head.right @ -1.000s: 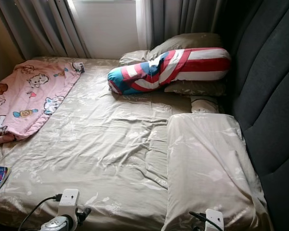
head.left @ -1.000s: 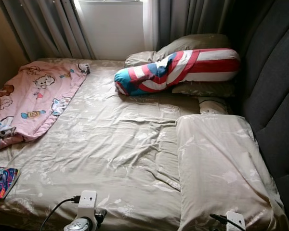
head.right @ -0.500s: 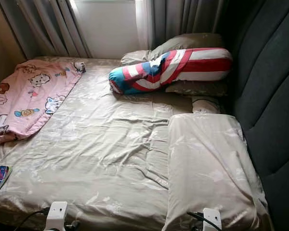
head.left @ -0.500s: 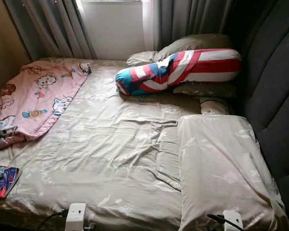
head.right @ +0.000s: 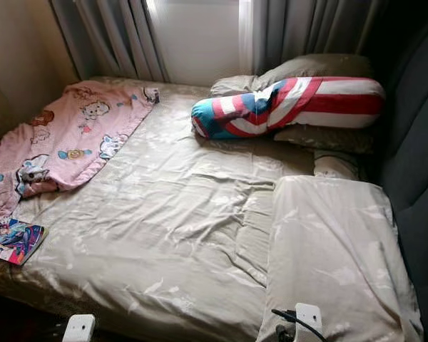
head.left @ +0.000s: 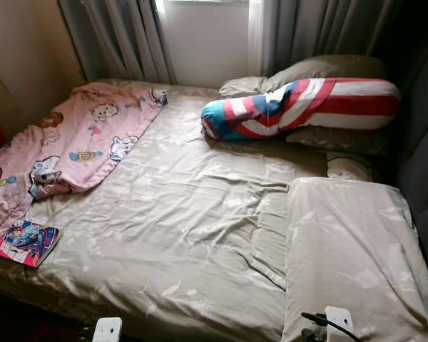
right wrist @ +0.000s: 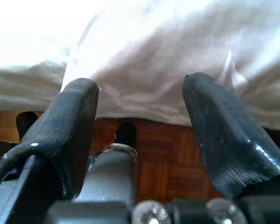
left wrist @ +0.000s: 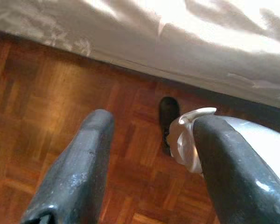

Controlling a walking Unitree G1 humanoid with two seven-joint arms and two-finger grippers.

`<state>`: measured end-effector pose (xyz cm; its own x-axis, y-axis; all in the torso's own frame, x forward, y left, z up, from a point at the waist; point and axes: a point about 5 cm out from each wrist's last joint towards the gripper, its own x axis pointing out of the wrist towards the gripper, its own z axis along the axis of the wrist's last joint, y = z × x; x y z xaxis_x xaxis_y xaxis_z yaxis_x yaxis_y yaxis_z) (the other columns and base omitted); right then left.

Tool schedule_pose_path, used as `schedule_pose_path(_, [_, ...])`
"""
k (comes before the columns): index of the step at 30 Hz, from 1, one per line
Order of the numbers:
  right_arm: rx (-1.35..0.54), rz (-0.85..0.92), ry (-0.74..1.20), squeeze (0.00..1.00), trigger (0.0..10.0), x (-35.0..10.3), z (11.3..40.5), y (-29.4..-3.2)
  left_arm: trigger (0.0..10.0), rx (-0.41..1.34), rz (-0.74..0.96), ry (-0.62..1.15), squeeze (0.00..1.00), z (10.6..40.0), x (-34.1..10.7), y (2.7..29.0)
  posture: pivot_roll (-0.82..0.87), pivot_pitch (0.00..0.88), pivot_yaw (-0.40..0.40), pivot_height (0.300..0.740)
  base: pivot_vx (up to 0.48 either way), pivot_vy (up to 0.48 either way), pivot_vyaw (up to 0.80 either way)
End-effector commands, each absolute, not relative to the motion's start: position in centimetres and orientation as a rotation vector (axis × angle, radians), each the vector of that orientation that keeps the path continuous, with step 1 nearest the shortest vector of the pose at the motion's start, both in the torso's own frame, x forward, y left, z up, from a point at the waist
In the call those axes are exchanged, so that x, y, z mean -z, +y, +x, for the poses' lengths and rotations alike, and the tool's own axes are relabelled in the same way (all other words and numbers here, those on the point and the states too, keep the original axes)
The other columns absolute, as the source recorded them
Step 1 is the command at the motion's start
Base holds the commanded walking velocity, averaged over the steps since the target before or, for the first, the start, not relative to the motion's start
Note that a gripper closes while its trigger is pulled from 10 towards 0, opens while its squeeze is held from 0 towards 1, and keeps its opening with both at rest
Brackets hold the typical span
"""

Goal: Clean up the room

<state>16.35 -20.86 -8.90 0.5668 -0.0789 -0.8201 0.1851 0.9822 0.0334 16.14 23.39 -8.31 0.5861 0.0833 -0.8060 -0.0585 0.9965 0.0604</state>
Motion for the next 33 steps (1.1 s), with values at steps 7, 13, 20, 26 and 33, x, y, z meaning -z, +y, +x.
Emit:
schedule_pose_path(7, [0.168,0.133,0.969,0.00,10.0,9.1,16.0,-20.9,10.0,-0.071,0.038,0.926,0.00,17.2,8.0,22.8,0.01,0.000,0.004,0.740,0.000,0.000,0.00])
schedule_pose_path(13, [0.166,0.133,0.970,0.00,10.0,9.1,16.0,-20.8,10.0,-0.070,0.039,0.925,0.00,17.3,8.0,22.7,0.02,0.000,0.005,0.740,0.000,0.000,0.00])
schedule_pose_path(20, [0.155,0.125,0.972,0.00,10.0,9.1,16.0,-20.8,10.0,-0.074,0.044,0.940,0.00,16.1,8.4,23.1,0.02,0.000,0.007,0.740,0.000,0.000,0.00])
schedule_pose_path(26, [0.137,0.111,0.969,0.00,10.0,9.0,16.1,-20.7,10.0,-0.074,0.048,0.934,0.00,16.3,8.2,23.4,0.02,0.000,0.009,0.740,0.000,0.158,0.07])
schedule_pose_path(33, [0.155,0.132,0.970,0.00,10.0,9.1,16.0,-20.5,10.0,-0.066,0.051,0.919,0.00,17.4,7.9,23.0,0.02,0.000,0.009,0.740,0.000,0.326,0.39])
